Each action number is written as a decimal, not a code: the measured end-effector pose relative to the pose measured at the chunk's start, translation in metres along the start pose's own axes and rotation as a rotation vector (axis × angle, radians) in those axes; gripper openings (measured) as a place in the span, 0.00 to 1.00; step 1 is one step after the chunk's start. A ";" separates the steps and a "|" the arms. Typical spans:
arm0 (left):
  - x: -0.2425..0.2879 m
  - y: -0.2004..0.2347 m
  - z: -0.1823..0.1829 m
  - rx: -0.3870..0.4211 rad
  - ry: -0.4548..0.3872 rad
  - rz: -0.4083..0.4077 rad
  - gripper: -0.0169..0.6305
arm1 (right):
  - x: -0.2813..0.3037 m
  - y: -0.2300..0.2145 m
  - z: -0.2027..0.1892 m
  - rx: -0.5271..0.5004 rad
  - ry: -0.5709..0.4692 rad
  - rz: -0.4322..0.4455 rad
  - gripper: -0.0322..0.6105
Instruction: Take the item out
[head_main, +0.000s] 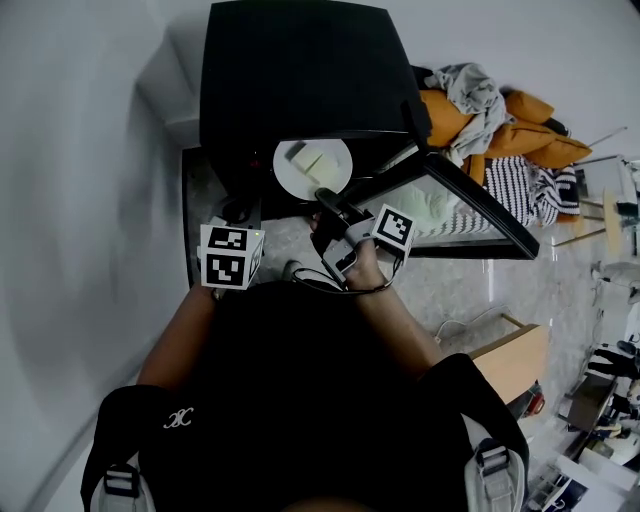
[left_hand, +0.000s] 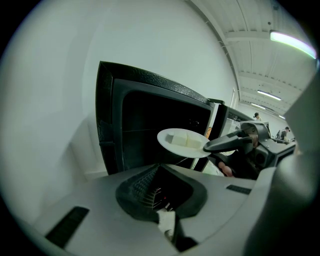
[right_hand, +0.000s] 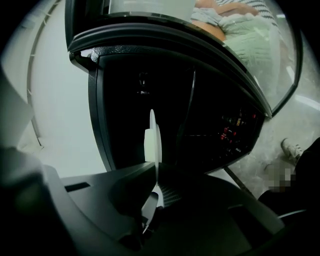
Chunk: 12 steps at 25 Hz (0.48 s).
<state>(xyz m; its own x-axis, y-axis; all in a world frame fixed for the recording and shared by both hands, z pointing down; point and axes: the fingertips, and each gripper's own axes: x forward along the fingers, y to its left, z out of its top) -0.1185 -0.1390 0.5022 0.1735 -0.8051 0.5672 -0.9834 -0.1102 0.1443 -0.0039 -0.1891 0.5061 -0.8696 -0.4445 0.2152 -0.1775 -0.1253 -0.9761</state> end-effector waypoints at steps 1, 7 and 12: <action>0.002 -0.001 0.000 0.000 0.001 -0.004 0.03 | -0.003 0.001 0.001 0.004 -0.003 0.006 0.08; 0.012 -0.009 -0.002 0.012 0.016 -0.039 0.03 | -0.026 0.009 -0.005 0.017 -0.014 0.037 0.08; 0.021 -0.020 -0.006 0.025 0.035 -0.075 0.03 | -0.050 0.013 -0.014 0.016 -0.023 0.040 0.08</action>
<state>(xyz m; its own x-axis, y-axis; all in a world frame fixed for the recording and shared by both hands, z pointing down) -0.0945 -0.1504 0.5161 0.2485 -0.7730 0.5838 -0.9684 -0.1850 0.1673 0.0310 -0.1565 0.4823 -0.8648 -0.4701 0.1765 -0.1350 -0.1209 -0.9834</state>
